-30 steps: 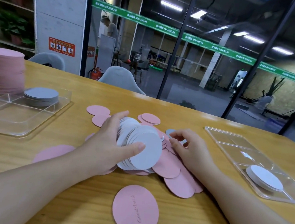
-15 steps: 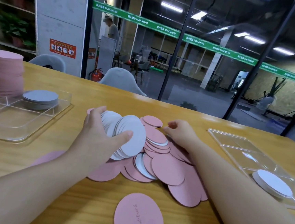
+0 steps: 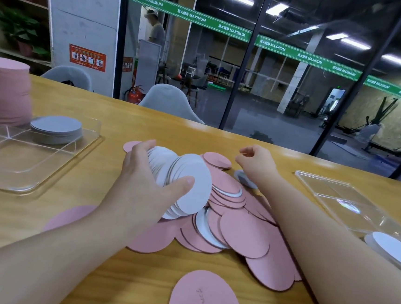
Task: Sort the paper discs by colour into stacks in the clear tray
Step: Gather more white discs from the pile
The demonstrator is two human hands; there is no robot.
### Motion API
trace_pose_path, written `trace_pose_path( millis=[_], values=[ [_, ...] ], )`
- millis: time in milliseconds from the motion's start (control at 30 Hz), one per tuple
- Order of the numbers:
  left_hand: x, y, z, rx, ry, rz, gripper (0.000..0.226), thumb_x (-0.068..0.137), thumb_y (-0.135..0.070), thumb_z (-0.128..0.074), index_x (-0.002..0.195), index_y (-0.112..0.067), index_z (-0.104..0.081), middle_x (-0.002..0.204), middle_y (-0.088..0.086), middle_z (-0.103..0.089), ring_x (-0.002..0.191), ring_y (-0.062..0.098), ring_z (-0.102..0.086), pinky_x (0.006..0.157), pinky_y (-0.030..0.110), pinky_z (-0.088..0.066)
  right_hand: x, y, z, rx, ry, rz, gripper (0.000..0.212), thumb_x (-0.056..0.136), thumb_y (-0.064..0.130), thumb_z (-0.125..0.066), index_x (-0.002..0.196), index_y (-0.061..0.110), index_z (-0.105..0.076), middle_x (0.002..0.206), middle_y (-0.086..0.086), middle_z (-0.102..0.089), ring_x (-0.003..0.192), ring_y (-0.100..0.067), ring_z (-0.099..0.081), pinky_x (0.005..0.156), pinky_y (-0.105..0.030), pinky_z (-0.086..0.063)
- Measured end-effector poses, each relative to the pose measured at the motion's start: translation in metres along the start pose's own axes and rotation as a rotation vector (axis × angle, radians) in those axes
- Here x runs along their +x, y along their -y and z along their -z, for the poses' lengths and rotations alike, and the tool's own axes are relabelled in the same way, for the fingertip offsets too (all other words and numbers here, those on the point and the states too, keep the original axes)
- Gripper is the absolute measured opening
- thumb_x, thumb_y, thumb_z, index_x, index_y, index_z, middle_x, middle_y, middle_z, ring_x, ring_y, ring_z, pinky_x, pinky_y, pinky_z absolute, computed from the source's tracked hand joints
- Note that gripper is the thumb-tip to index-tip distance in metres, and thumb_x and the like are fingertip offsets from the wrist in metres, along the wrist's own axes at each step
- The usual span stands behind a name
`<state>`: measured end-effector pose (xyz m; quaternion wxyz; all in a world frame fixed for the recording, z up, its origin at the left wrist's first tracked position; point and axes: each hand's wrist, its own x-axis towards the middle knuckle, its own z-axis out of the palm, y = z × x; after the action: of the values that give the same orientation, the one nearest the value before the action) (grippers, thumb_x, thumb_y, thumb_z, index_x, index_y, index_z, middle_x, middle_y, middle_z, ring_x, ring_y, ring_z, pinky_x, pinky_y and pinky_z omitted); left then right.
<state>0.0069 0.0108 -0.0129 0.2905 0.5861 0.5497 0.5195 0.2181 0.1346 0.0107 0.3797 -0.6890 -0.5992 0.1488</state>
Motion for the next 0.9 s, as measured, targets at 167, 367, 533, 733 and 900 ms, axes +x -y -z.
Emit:
trace_pose_path(
  millis=[167,367,533,733,900],
  values=[
    [0.000,0.002,0.001,-0.044,-0.003,0.001,0.088,0.076,-0.038,-0.072,0.145,-0.025,-0.019,0.145,-0.008,-0.028,0.127,0.012,-0.034,0.095,0.025,-0.031,-0.058,0.011,0.020,0.050,-0.022,0.365,0.012,0.088,0.013,-0.059,0.082,0.023,-0.056,0.079,0.012,-0.056,0.064,0.000,-0.047,0.058,-0.010,-0.036],
    [-0.005,-0.007,0.008,-0.110,0.039,-0.067,0.090,0.076,-0.029,-0.074,0.145,-0.028,-0.017,0.145,-0.008,-0.027,0.128,0.006,-0.032,0.098,0.021,-0.027,-0.117,0.020,0.028,0.127,0.253,0.426,0.028,0.090,0.027,-0.058,0.116,0.030,-0.049,0.113,0.025,-0.053,0.105,0.008,-0.051,0.093,-0.021,-0.044],
    [-0.019,-0.026,0.027,0.013,0.175,-0.158,0.101,0.070,-0.033,-0.080,0.144,-0.041,-0.012,0.141,-0.014,-0.033,0.127,0.005,-0.037,0.108,0.029,-0.032,-0.139,0.028,0.028,0.127,0.393,0.460,0.047,0.086,0.023,-0.048,0.133,0.030,-0.046,0.130,0.020,-0.053,0.122,0.004,-0.045,0.104,-0.026,-0.038],
    [-0.051,-0.031,0.068,-0.017,0.243,-0.073,0.071,0.070,-0.024,-0.080,0.122,-0.045,-0.035,0.109,-0.023,-0.051,0.090,-0.008,-0.058,0.066,0.008,-0.047,-0.164,0.009,0.025,-0.241,0.266,0.592,0.027,0.089,0.021,-0.054,0.115,0.025,-0.059,0.113,0.013,-0.058,0.102,0.001,-0.050,0.086,-0.014,-0.039],
    [-0.076,-0.021,0.082,0.070,0.388,-0.038,0.083,0.068,-0.032,-0.081,0.132,-0.045,-0.030,0.114,-0.028,-0.053,0.095,-0.016,-0.056,0.076,0.009,-0.046,-0.170,0.020,0.031,-0.461,0.260,0.627,0.021,0.091,0.034,-0.055,0.099,0.018,-0.067,0.103,0.005,-0.057,0.100,-0.013,-0.050,0.082,-0.029,-0.043]
  ],
)
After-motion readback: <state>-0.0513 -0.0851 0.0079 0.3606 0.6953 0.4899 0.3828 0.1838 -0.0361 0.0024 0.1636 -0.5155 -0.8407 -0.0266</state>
